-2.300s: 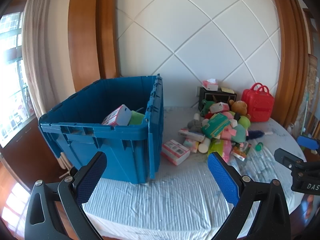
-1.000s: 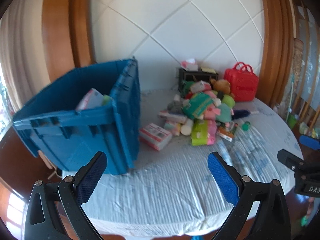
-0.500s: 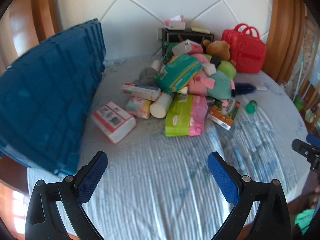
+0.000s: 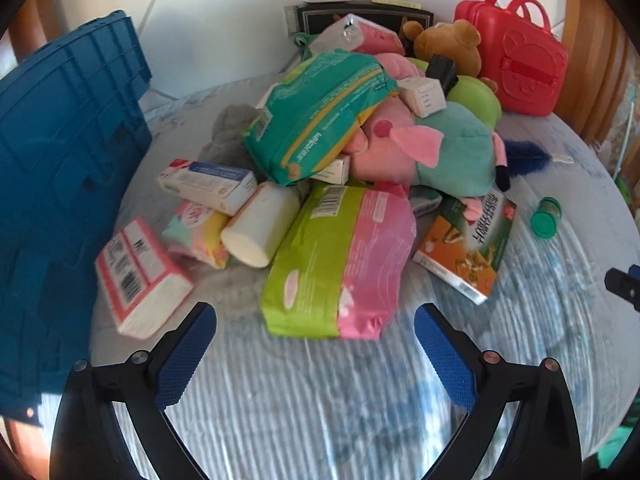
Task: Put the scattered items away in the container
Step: 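Grasp the green-pink tissue pack with left gripper while right gripper grasps green jar, then carry tissue pack and green jar into the blue crate and open both grippers, then move both grippers back to the pile of items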
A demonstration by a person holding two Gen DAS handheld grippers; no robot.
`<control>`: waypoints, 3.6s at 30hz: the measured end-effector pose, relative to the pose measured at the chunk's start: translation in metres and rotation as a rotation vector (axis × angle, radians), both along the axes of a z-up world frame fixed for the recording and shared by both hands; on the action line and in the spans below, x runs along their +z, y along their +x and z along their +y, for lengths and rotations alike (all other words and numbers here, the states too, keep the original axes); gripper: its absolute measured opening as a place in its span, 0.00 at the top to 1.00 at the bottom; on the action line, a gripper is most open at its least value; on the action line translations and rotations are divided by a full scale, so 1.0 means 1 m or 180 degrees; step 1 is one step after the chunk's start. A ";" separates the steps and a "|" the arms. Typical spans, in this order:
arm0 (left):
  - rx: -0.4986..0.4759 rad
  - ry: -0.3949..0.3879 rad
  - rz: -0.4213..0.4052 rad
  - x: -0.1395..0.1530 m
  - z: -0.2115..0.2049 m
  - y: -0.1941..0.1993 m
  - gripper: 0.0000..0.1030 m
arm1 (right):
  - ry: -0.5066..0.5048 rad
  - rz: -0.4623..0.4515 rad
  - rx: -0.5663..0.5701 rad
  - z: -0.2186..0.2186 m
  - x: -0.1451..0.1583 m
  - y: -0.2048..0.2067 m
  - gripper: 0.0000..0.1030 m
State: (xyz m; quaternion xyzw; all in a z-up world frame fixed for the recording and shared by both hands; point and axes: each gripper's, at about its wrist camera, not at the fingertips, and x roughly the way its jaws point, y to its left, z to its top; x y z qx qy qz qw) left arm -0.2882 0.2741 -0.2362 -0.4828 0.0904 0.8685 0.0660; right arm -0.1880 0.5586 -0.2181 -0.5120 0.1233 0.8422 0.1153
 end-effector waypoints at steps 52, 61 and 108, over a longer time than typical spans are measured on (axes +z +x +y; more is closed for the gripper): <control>0.0311 0.0256 0.0998 0.150 -0.066 0.031 0.58 | 0.0084 0.0875 0.1277 -0.122 0.118 -0.065 0.47; 0.0879 0.0067 0.1679 0.249 -0.210 0.053 0.57 | 0.0088 0.1584 0.1971 -0.267 0.217 -0.084 0.47; 0.0777 0.0384 0.1965 0.279 -0.358 0.088 0.01 | 0.0289 0.1754 0.1767 -0.432 0.240 -0.075 0.00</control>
